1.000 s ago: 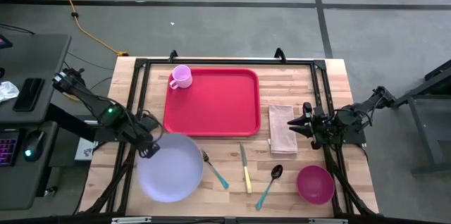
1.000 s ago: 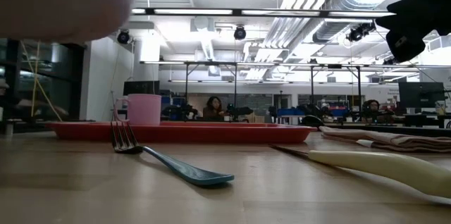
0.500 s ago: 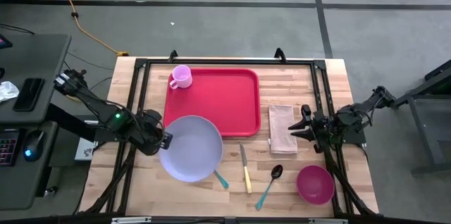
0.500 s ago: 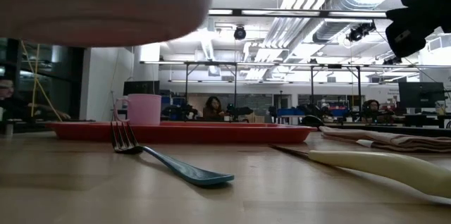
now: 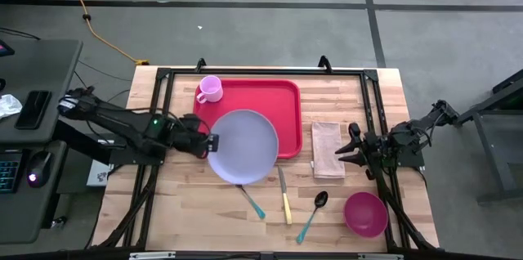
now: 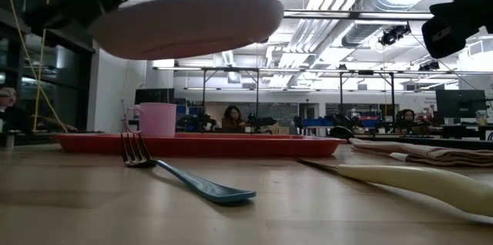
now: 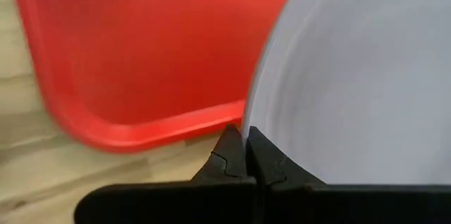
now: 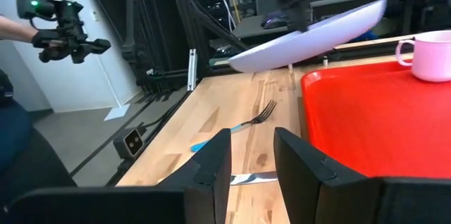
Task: Set up tray
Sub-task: Put the purple plate on the red serving tray to the bottom right of the pink mug
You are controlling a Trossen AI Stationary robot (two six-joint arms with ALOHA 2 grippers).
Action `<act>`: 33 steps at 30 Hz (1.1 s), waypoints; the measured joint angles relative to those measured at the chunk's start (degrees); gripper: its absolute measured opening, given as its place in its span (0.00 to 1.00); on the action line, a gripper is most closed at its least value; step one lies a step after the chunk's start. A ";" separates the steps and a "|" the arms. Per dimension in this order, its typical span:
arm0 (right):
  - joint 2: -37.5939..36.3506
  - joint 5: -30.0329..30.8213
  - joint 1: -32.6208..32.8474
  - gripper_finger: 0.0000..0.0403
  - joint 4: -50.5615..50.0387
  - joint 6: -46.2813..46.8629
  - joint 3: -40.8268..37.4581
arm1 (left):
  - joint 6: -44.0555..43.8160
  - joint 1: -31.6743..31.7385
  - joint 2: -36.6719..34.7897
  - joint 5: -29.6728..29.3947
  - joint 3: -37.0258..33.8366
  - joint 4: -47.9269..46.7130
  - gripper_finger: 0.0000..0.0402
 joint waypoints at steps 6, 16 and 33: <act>0.00 -0.32 -0.01 0.22 -0.02 -0.01 0.00 | 3.52 5.90 1.12 0.13 0.00 4.73 0.03; 0.00 -3.24 -0.01 0.22 -0.04 1.08 0.00 | 7.99 13.41 3.43 3.99 0.00 6.92 0.03; 0.00 -2.54 0.00 0.22 -0.07 1.80 0.00 | 16.85 29.47 4.07 8.44 0.00 7.82 0.03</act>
